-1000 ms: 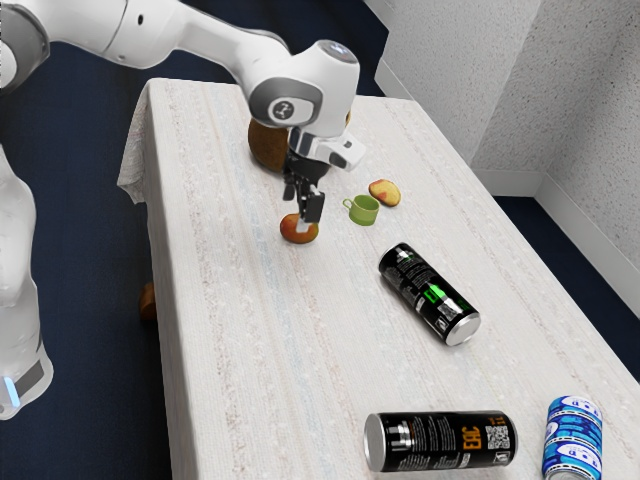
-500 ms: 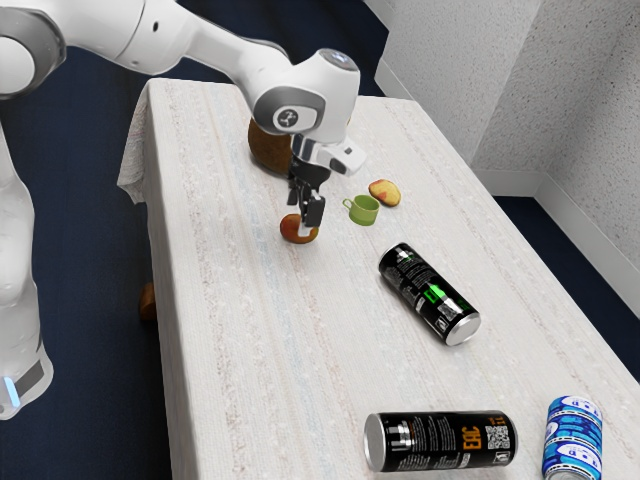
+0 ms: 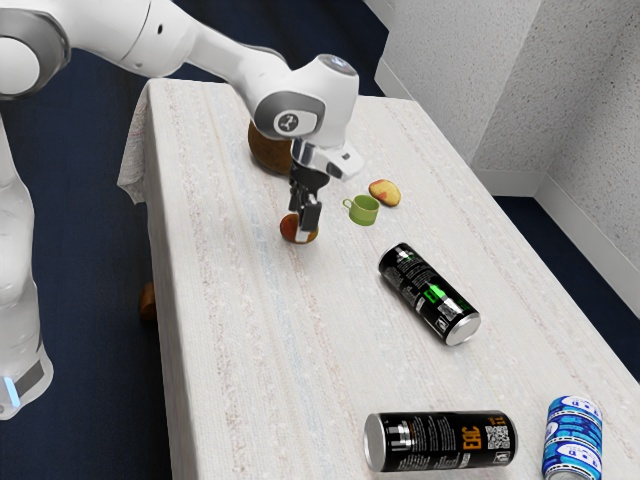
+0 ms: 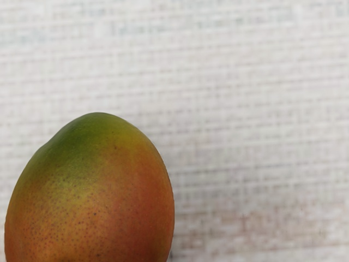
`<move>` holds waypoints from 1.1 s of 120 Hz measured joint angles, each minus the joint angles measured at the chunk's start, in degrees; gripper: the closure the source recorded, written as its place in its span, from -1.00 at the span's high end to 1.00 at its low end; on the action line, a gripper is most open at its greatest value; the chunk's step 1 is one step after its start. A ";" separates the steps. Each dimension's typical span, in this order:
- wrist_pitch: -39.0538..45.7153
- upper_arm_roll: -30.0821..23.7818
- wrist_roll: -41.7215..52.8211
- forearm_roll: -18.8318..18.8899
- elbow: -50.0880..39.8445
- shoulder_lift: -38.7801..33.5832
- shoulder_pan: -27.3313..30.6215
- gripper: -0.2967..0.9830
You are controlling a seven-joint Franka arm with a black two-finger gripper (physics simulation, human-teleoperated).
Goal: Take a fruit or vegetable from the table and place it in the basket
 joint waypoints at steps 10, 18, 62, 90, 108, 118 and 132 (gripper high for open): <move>0.06 0.00 0.90 -0.09 0.34 0.54 0.94 0.54; 0.12 0.00 1.54 -0.14 0.47 0.83 1.11 0.54; 0.89 -0.01 4.25 -0.22 1.43 2.56 1.75 0.54; 1.01 -0.04 5.64 -0.13 2.25 3.92 3.00 0.54; 1.08 -0.06 6.32 -0.19 2.37 4.65 2.98 0.54; 1.10 -0.08 6.62 -0.43 2.35 4.97 2.80 0.54; 1.12 -0.02 6.99 -0.81 2.24 5.51 2.55 0.54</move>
